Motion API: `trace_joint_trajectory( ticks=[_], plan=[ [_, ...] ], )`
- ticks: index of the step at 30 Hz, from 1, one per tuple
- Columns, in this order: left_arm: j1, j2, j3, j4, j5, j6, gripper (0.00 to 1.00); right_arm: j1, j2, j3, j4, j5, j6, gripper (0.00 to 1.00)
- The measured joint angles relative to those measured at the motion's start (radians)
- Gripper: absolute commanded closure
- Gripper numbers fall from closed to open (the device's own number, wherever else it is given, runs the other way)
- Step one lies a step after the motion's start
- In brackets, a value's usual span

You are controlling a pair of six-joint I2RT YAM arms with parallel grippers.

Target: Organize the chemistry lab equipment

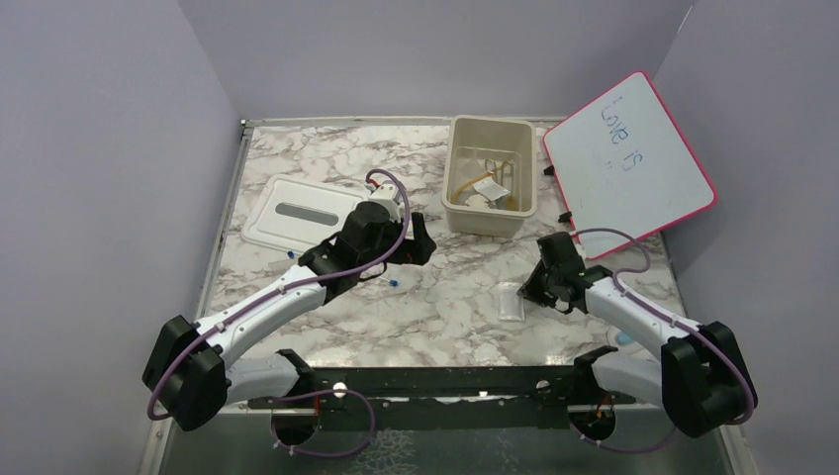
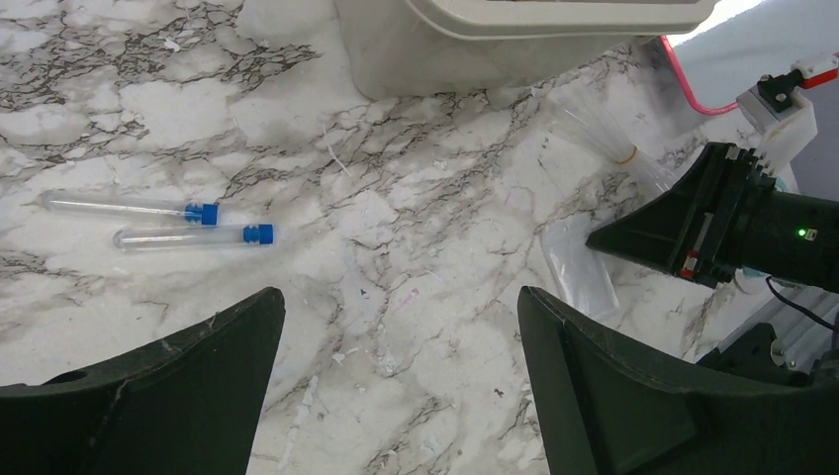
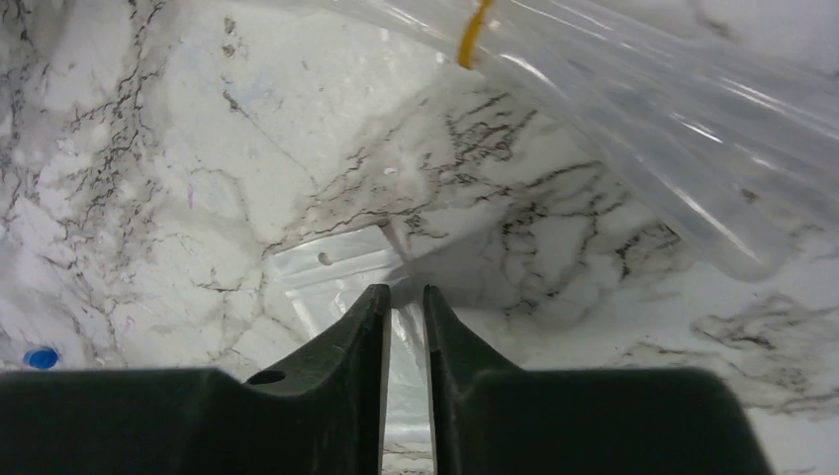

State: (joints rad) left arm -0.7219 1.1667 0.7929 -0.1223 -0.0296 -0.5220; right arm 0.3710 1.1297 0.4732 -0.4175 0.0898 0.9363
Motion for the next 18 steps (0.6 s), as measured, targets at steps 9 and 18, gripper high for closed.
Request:
trace_joint_trajectory(
  ticks=[9, 18],
  plan=[
    [0.0, 0.017, 0.0, 0.01, 0.007, -0.02, 0.1, 0.0, 0.098, 0.025, 0.125, -0.075, -0.093, 0.99],
    [0.0, 0.035, -0.021, 0.044, 0.054, -0.06, 0.14, 0.0, 0.05, 0.026, 0.095, -0.095, -0.168, 0.65]
  ],
)
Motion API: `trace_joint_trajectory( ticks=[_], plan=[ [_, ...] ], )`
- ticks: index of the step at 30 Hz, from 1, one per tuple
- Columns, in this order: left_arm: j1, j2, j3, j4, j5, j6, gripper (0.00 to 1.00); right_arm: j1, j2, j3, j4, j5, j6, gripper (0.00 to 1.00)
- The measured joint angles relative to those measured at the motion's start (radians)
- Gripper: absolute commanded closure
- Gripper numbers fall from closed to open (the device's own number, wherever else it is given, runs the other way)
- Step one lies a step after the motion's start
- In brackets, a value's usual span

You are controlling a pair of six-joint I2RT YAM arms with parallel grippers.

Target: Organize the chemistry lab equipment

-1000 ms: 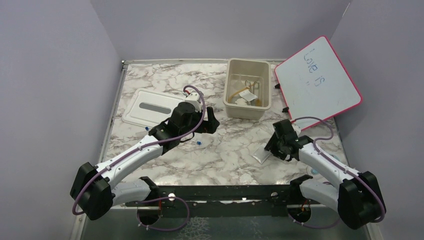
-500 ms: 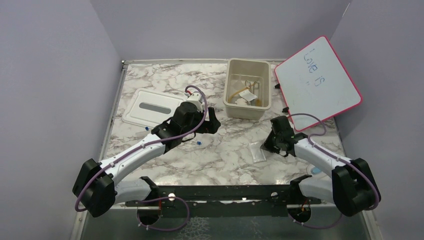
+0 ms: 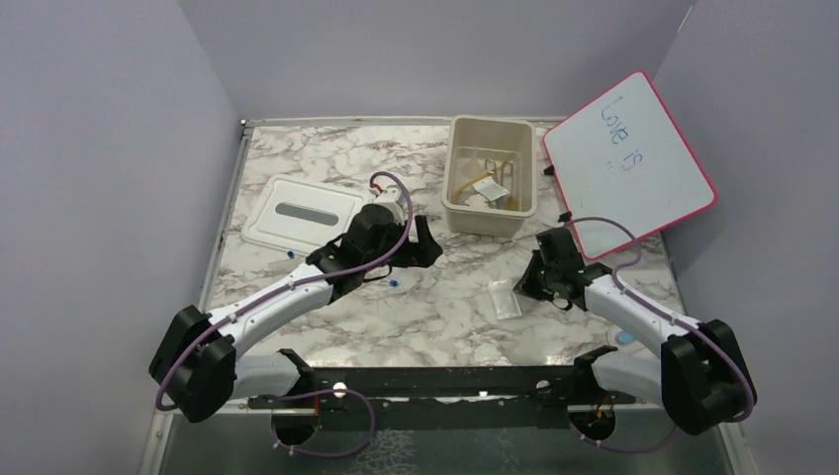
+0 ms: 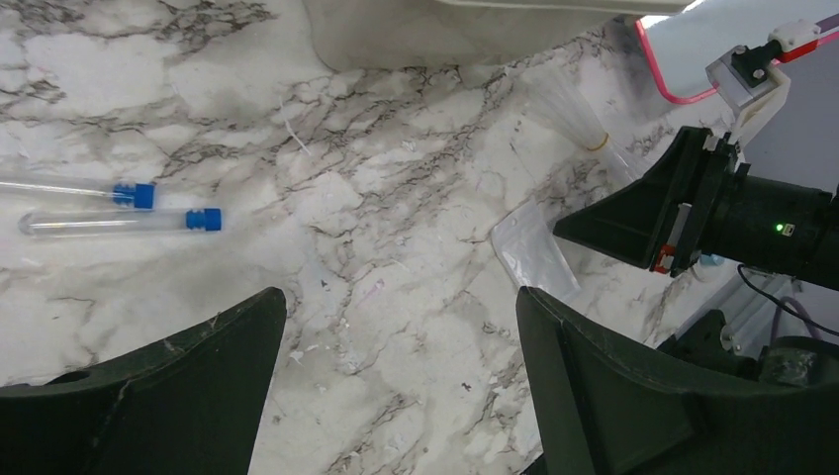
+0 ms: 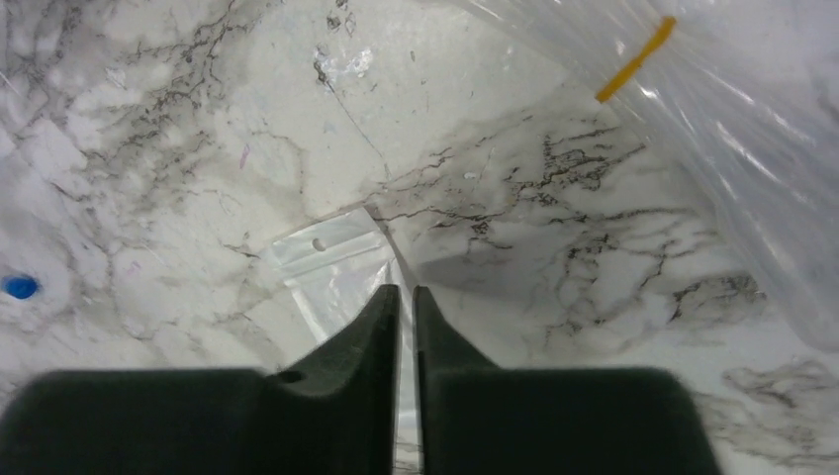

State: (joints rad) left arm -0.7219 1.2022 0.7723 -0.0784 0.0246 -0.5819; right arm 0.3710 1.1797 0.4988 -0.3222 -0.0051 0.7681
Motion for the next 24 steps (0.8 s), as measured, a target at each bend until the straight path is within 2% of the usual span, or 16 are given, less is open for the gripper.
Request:
trace_joint_trajectory(
  ticks=[1, 2, 6, 8, 13, 19, 24],
  plan=[
    [0.0, 0.012, -0.007, 0.018, 0.019, -0.018, 0.16, 0.0, -0.014, 0.0, -0.011, 0.0, -0.003, 0.55],
    [0.0, 0.023, -0.014, 0.035, 0.035, -0.035, 0.19, 0.0, -0.029, 0.0, -0.025, 0.003, -0.003, 0.49],
    [-0.005, 0.116, -0.055, 0.15, 0.127, -0.137, 0.36, 0.0, -0.061, -0.001, -0.066, 0.007, -0.009, 0.44],
    [-0.02, 0.195, -0.068, 0.227, 0.185, -0.217, 0.39, 0.0, -0.065, -0.009, -0.072, 0.002, -0.009, 0.45],
    [-0.086, 0.334, -0.061, 0.293, 0.215, -0.277, 0.49, 0.0, -0.078, -0.034, -0.061, -0.037, -0.001, 0.52],
    [-0.148, 0.497, 0.007, 0.344, 0.234, -0.323, 0.52, 0.0, -0.08, -0.057, -0.026, -0.094, 0.009, 0.57],
    [-0.194, 0.624, 0.089, 0.387, 0.245, -0.338, 0.58, 0.0, -0.079, -0.076, 0.013, -0.142, 0.016, 0.6]
  ],
)
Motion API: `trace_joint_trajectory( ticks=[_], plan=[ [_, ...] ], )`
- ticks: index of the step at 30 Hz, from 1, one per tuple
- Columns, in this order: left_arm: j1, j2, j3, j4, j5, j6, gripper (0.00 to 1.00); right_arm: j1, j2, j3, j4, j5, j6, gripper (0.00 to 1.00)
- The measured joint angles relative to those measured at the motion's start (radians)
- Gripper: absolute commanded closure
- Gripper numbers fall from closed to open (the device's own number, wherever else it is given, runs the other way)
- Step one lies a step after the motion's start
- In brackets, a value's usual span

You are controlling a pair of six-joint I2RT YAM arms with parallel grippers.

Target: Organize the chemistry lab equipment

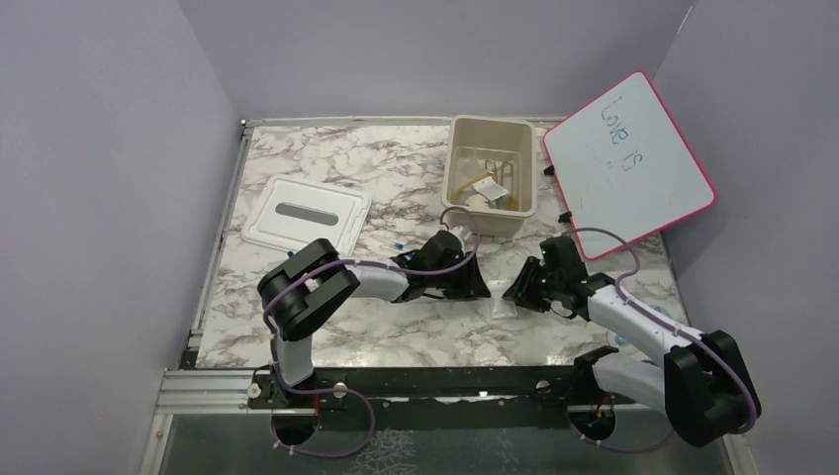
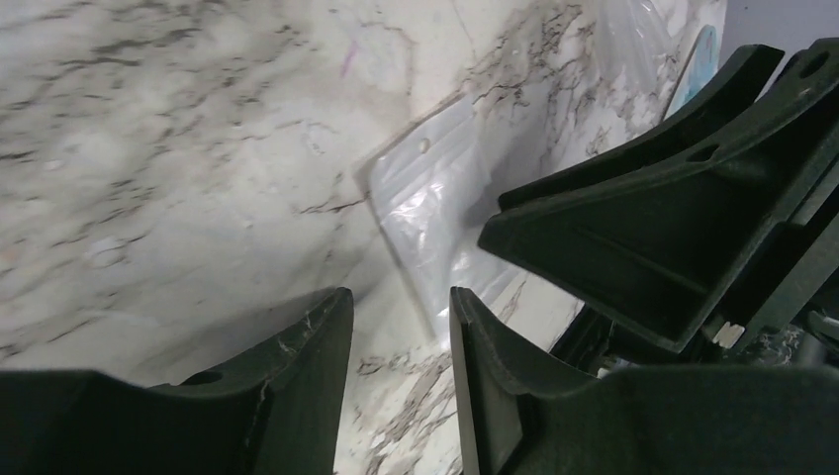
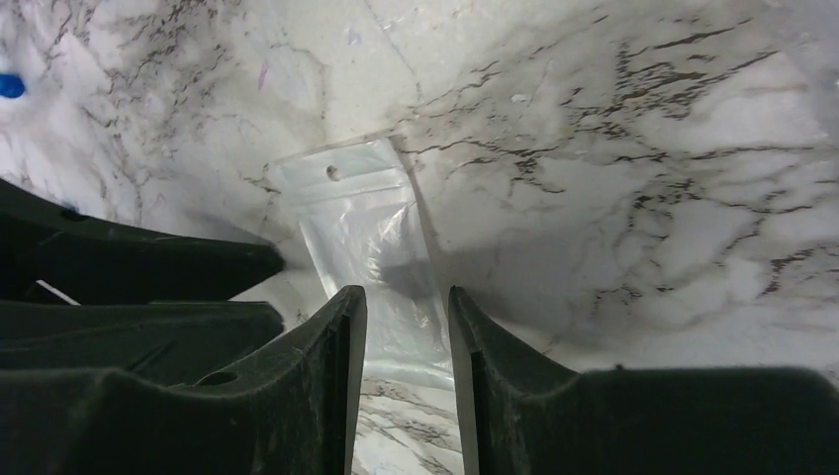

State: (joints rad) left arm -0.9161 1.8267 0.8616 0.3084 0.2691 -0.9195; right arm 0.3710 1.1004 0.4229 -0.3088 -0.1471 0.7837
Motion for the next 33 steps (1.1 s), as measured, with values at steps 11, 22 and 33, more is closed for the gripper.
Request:
trace_joint_trajectory(
  ticks=[11, 22, 33],
  plan=[
    [-0.048, 0.058, 0.029, 0.033, 0.002, -0.03, 0.82, 0.0, -0.01, -0.073, 0.13, -0.14, 0.01, 0.7],
    [-0.048, 0.056, 0.029, 0.023, -0.019, -0.03, 0.8, 0.0, -0.056, -0.082, 0.129, -0.121, 0.016, 1.0],
    [-0.048, -0.186, -0.043, -0.108, -0.213, 0.04, 0.51, 0.0, -0.19, 0.022, 0.018, -0.071, -0.036, 0.99]
  ],
)
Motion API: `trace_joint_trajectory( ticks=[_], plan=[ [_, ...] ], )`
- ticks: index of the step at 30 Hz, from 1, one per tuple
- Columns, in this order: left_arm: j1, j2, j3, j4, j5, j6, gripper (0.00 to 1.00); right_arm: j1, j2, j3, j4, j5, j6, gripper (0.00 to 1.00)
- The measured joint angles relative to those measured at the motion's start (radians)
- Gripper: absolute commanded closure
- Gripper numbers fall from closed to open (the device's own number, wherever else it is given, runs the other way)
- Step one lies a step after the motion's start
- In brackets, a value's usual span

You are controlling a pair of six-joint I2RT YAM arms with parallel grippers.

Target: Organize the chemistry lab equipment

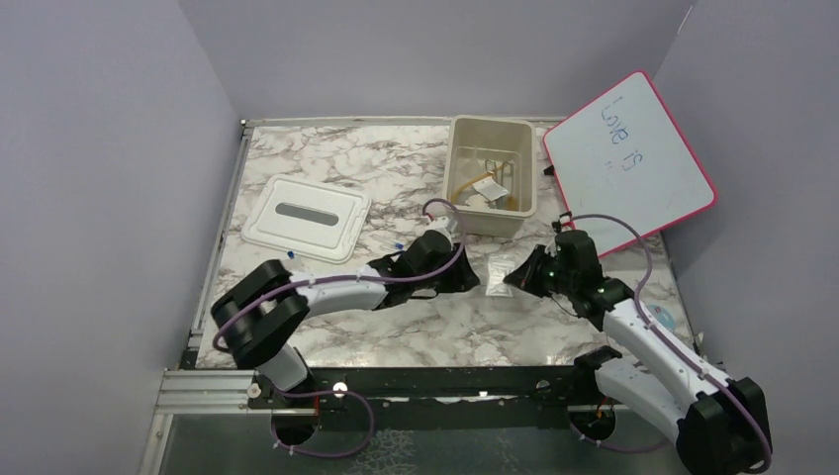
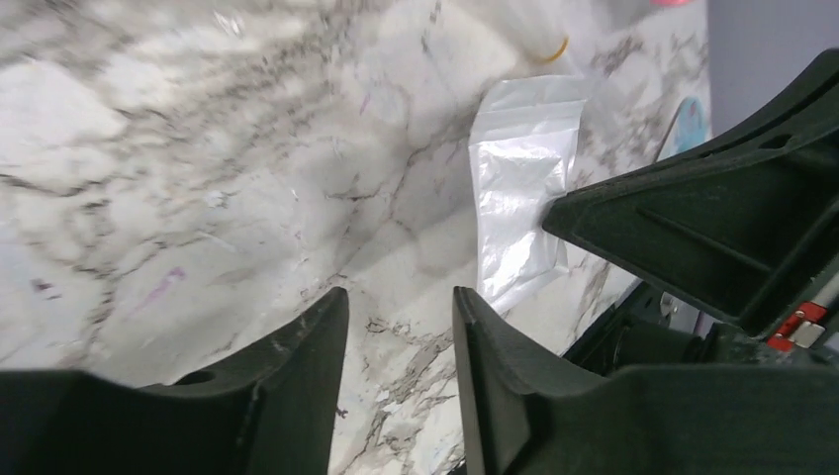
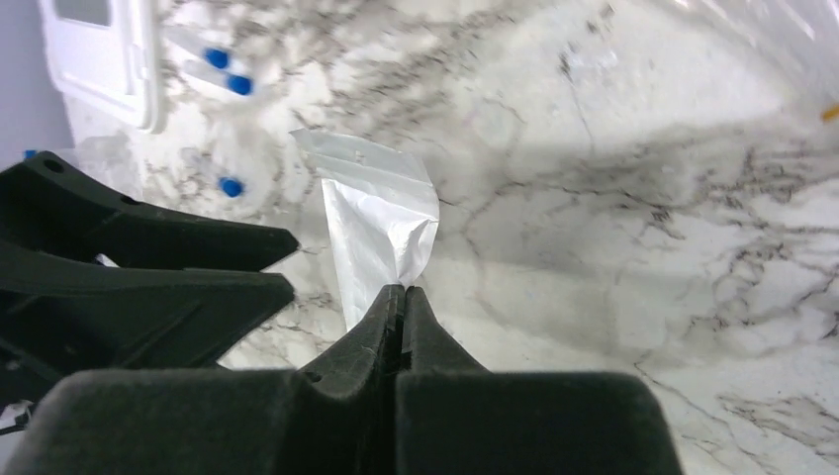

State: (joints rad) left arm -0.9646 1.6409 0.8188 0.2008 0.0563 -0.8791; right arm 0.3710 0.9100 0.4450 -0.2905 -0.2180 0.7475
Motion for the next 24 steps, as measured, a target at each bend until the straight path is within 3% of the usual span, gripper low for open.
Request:
trace_joint_trajectory(
  ticks=[7, 10, 15, 24],
  plan=[
    [0.0, -0.322, -0.038, -0.093, -0.232, 0.097, 0.44, 0.0, -0.113, 0.096, 0.005, -0.009, -0.068, 0.99],
    [0.0, -0.456, -0.047, -0.141, -0.338, 0.164, 0.35, 0.0, -0.093, 0.176, 0.013, -0.009, -0.093, 0.99],
    [0.0, -0.601, -0.047, -0.194, -0.485, 0.282, 0.29, 0.0, 0.026, 0.349, 0.042, 0.033, -0.126, 0.99],
    [0.0, -0.629, -0.04, -0.282, -0.602, 0.441, 0.23, 0.0, 0.41, 0.716, 0.026, 0.248, -0.22, 0.99]
  ],
)
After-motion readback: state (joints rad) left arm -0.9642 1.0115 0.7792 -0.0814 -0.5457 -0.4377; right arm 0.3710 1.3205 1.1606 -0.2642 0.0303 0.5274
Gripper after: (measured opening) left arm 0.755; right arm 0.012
